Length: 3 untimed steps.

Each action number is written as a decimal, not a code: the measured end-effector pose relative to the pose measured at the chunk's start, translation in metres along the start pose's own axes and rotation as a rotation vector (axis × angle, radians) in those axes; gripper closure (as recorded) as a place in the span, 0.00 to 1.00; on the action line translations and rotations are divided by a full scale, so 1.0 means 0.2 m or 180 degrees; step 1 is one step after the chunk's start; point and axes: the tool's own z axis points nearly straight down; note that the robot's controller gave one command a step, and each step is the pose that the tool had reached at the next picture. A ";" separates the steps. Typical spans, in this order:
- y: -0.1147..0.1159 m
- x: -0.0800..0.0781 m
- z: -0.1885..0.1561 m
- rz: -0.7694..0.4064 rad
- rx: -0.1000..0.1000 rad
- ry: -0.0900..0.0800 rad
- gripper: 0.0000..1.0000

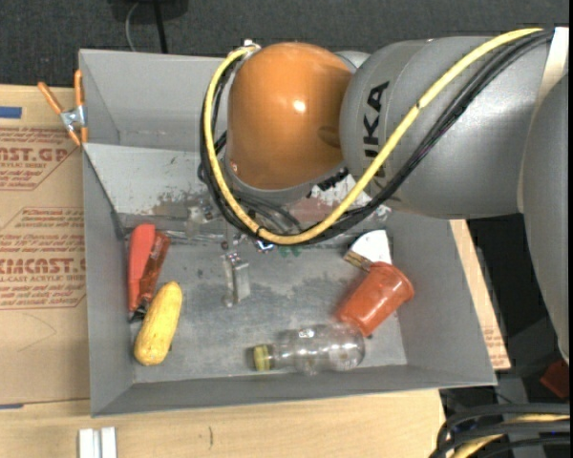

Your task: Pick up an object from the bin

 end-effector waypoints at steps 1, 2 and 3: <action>0.06 0.04 -0.17 -0.0355 0.0000 0.0005 0.00; 0.15 0.07 -0.01 -0.0414 0.0000 -0.0038 0.00; 0.17 0.09 0.07 -0.0356 -0.0002 -0.0019 0.00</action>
Offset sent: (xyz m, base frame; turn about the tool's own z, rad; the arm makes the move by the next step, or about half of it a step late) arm -0.0446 0.0415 -0.0799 -0.0327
